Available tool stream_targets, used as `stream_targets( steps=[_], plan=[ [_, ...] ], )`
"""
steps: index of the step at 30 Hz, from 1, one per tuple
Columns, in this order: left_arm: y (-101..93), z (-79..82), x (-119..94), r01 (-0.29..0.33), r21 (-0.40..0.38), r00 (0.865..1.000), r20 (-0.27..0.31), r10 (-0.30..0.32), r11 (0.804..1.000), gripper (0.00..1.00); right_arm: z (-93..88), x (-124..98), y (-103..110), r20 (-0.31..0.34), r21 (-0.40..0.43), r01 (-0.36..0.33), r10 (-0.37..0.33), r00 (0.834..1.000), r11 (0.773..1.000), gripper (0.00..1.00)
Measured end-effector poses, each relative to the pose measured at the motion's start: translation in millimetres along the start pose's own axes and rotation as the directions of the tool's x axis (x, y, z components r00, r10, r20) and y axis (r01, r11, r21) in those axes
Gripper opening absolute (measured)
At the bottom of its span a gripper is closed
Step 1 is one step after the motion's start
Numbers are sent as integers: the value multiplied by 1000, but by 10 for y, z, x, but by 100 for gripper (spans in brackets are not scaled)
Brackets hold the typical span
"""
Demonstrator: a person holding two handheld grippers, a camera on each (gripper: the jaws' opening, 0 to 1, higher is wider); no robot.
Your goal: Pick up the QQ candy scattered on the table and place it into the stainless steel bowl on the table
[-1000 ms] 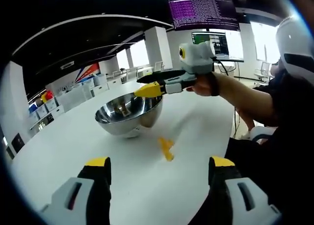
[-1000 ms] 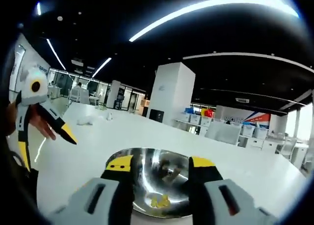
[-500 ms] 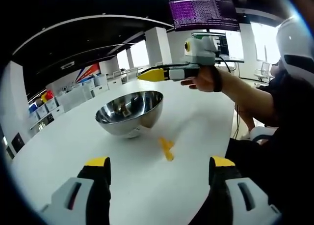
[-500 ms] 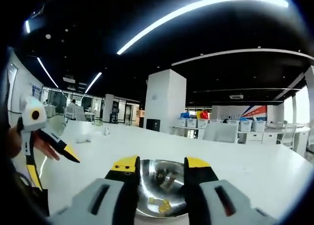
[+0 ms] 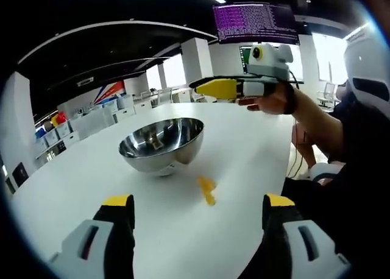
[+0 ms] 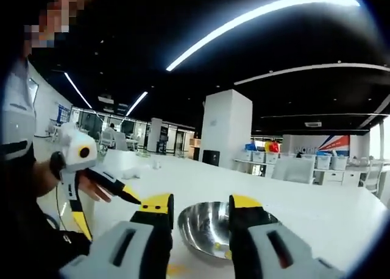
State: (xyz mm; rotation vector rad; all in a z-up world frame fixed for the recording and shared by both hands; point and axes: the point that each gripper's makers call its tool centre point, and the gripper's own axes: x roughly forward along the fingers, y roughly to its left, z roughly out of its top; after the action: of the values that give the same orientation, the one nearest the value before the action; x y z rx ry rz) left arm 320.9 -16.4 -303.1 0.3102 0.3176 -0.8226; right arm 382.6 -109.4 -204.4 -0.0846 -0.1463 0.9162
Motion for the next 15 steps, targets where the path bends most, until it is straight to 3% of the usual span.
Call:
stream_targets(
  steps=[4,9,11,15],
  plan=[
    [11,-4,6,-4,1,1000,-6,4,1000,86,-181,-81,276,-98,-57,-115,109,989,992,34],
    [2,6,8,-3,5,1000,-2,3,1000,86,-613,-117,559,-234,-126,-225,191,953,966,33],
    [5,-1,8,-5,6,1000,-6,5,1000,86,-783,-128,610,-276,-138,-243,198,940,960,32],
    [2,-12,5,-5,8,1000,-12,5,1000,86,-1015,-113,575,-302,-107,-216,175,937,971,30]
  ],
)
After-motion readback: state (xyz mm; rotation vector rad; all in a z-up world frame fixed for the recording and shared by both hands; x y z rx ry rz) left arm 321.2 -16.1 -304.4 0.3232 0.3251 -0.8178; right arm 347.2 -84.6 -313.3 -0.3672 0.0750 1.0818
